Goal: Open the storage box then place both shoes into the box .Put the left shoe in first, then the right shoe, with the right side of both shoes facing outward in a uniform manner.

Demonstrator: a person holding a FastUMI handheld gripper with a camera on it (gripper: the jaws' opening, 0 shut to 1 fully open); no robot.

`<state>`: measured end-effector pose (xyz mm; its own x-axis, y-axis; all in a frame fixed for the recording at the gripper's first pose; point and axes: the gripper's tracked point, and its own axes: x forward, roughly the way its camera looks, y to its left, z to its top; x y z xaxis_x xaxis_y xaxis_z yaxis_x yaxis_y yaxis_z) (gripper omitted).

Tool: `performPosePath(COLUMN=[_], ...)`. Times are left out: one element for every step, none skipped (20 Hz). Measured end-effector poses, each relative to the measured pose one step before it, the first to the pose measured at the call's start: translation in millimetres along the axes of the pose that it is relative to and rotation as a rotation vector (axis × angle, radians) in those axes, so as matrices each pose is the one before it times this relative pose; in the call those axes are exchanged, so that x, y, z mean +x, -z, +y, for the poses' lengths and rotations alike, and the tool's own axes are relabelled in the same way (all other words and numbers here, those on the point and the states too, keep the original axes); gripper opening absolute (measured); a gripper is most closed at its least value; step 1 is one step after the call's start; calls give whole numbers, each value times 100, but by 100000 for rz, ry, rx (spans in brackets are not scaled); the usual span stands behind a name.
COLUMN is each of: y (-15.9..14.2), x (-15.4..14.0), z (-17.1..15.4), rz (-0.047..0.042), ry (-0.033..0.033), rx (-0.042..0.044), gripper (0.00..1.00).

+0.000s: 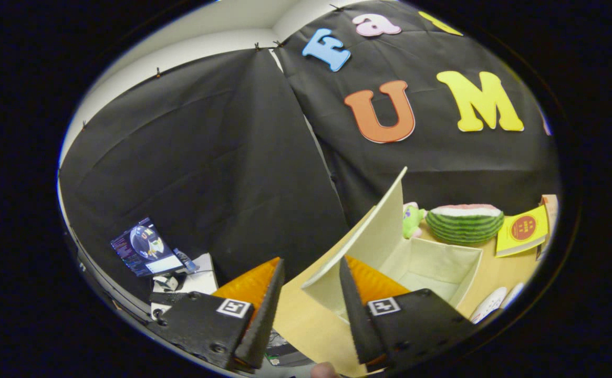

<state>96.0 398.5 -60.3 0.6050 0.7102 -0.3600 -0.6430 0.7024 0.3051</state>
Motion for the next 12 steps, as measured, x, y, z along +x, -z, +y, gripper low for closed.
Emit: performPosePath(y=[-168,-186,-82,-88,-21,-80,104,244,453,424,540,576], x=[119,-64,-103,-275,-510,-652,-704,-676,-891,-862,-981,-1152], z=[147,115,-151,-268,-391,-819,-1179,-1364,-1578,-1615,-1485,-1504], rz=[-533,-436,-336,-585,-724,-882,-535,-378,-61,130,516,877], ry=[452,-3,597,674,1240,2658,3388,3381,4477,4192,3569,2875], rx=[-1087,-833,-321,-225,-703,-1367,-1911,-1969,-2459,-1986,-1442,-705], gripper=[78,92,93,95,95,95,95,97,99,100,100,100])
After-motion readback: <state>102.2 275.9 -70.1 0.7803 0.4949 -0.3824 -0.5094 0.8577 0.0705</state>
